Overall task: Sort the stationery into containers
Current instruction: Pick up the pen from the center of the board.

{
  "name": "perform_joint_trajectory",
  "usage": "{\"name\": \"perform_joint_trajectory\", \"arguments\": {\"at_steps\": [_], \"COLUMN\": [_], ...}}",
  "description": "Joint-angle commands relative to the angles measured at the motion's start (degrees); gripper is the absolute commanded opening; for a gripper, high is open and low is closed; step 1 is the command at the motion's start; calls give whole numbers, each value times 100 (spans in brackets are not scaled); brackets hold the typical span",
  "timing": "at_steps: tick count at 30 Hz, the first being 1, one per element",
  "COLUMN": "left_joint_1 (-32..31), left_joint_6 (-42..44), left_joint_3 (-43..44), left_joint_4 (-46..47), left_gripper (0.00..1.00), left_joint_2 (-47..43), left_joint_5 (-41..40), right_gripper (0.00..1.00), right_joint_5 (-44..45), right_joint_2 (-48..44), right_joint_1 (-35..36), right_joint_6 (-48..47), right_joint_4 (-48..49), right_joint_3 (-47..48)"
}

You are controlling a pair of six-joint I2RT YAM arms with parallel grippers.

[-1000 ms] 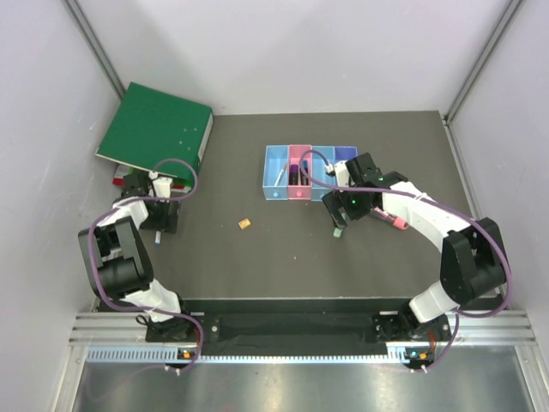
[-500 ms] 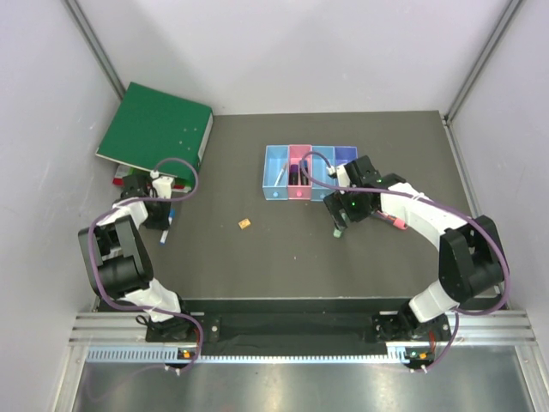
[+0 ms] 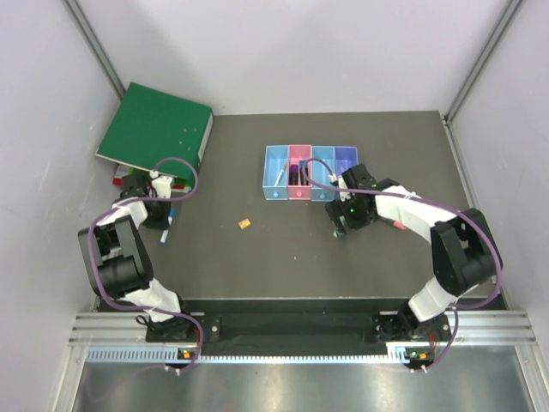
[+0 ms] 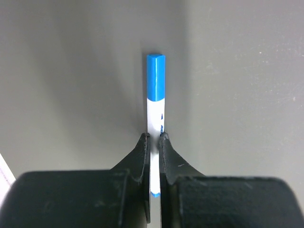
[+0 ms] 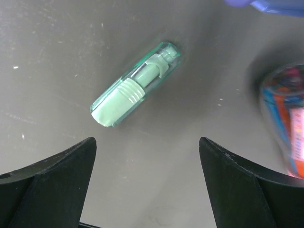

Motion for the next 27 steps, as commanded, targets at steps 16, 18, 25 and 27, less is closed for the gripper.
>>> {"name": "perform_joint_trajectory", "arguments": {"at_steps": [16, 18, 25, 27], "left_joint_1": [27, 36, -78, -218], "left_joint_6": [-462, -550, -831, -919], "left_joint_3": [1032, 1242, 1937, 2165], "left_joint_4": [-1171, -1364, -1610, -1602], "left_gripper": [0, 0, 0, 0], "left_joint_2": [-825, -938, -1132, -1072], "left_joint_5": [923, 1212, 2170, 2276], "right_gripper": [89, 89, 87, 86], "right_joint_5": [627, 750, 873, 891], "right_joint_2": [1025, 1060, 1288, 1350], "right_joint_1": [674, 683, 683, 683], "right_joint_6": [366, 375, 366, 375], "right_joint_4": [253, 279, 270, 261], "right_joint_3": [792, 809, 932, 994]}}
